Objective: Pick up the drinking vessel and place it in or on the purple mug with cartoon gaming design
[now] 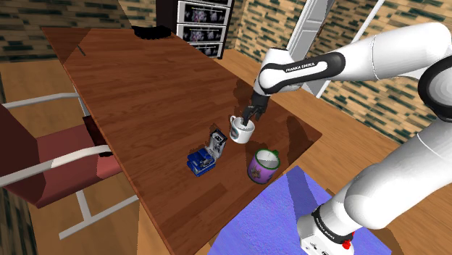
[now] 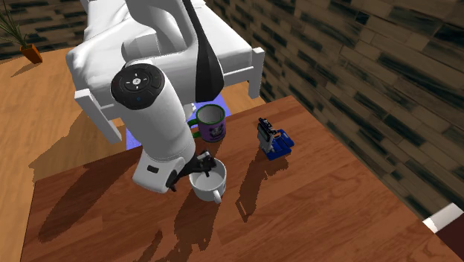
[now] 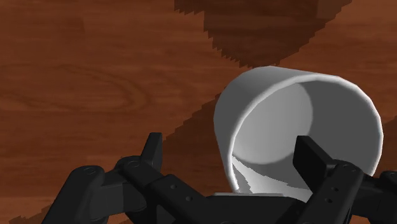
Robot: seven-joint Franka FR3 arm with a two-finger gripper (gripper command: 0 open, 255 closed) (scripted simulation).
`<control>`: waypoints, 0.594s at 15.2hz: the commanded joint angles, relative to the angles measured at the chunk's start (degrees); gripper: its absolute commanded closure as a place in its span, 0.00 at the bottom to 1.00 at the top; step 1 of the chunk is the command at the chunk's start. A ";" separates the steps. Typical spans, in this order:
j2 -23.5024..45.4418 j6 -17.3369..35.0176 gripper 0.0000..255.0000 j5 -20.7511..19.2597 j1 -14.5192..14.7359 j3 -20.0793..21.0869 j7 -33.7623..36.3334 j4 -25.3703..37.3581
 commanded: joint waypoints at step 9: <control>0.67 1.47 1.00 0.12 0.04 0.04 -0.06 -0.77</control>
